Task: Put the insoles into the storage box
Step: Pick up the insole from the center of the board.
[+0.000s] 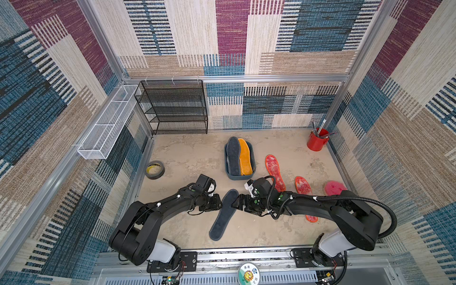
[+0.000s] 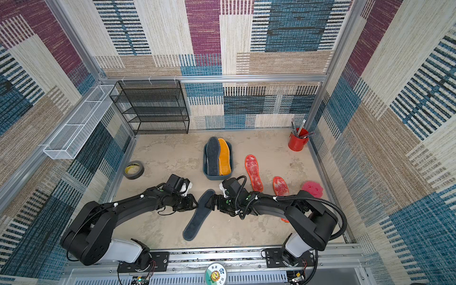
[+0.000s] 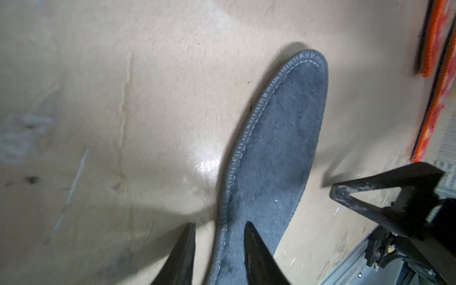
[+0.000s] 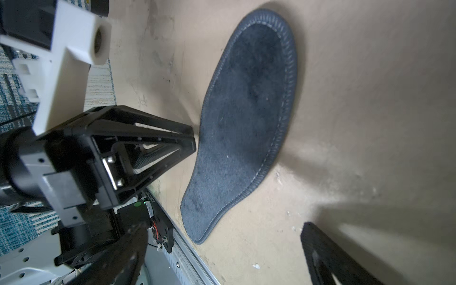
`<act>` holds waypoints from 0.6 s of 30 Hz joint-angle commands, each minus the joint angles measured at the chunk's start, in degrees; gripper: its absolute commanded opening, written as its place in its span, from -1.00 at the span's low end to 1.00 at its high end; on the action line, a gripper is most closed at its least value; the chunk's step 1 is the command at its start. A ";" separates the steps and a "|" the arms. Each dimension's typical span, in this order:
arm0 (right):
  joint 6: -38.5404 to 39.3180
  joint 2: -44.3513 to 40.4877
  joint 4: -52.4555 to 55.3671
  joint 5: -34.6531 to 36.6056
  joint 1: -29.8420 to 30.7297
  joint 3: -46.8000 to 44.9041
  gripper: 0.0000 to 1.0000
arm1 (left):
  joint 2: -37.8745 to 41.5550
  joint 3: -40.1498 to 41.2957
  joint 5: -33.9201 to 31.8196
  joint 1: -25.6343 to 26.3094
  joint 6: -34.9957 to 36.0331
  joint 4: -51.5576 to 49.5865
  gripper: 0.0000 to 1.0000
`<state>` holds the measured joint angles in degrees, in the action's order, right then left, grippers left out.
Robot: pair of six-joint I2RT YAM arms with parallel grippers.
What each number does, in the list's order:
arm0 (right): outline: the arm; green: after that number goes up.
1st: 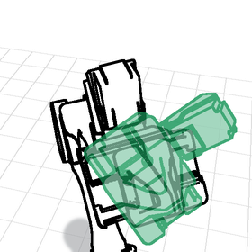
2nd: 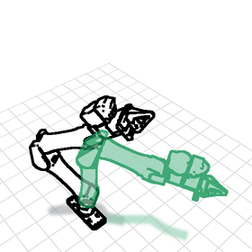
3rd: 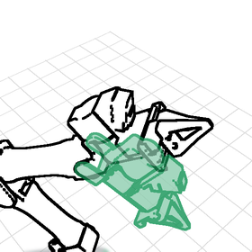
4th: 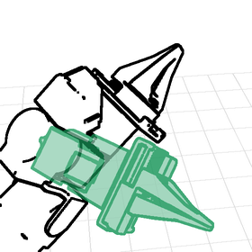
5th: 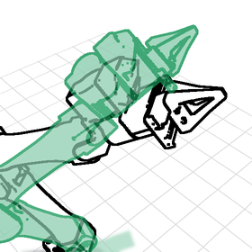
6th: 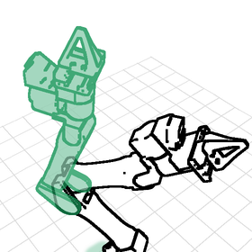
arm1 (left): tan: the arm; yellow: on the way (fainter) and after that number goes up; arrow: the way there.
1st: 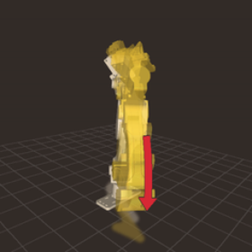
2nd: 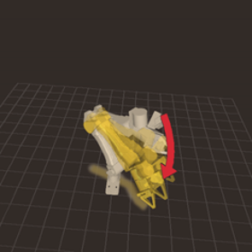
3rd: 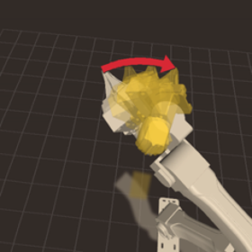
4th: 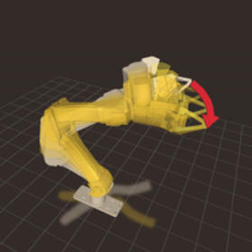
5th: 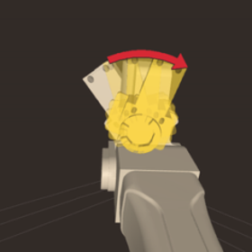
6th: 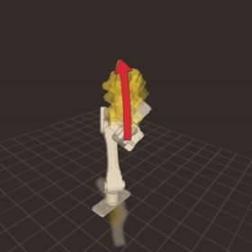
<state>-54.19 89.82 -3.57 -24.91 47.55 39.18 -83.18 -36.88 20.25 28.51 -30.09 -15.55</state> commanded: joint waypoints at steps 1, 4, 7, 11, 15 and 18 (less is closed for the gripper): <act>-1.70 2.41 -4.77 -0.44 0.01 1.26 0.97 | -1.14 0.85 -2.76 0.13 1.92 -2.98 -0.23; -1.92 5.40 -6.39 -1.47 0.06 2.92 0.97 | -1.76 1.03 -2.68 0.39 2.42 -2.95 -0.24; -2.60 7.22 -7.88 -1.99 -0.05 3.45 0.97 | -2.49 1.50 -2.09 0.66 2.18 -2.94 -0.24; -3.10 8.50 -9.56 -2.55 -0.29 4.03 0.97 | -3.28 2.09 -0.47 1.43 1.87 -1.87 -0.23; -3.46 8.87 -11.83 -2.60 -0.46 4.48 0.97 | -3.63 2.22 3.37 1.88 0.63 1.22 -0.23; -3.44 8.81 -12.74 -2.84 -0.62 4.59 0.97 | -3.10 3.33 7.74 1.88 -0.96 5.62 -0.26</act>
<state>-56.90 98.17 -13.15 -26.52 46.78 43.46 -85.41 -35.05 23.83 29.89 -29.82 -7.77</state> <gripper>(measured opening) 0.984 0.373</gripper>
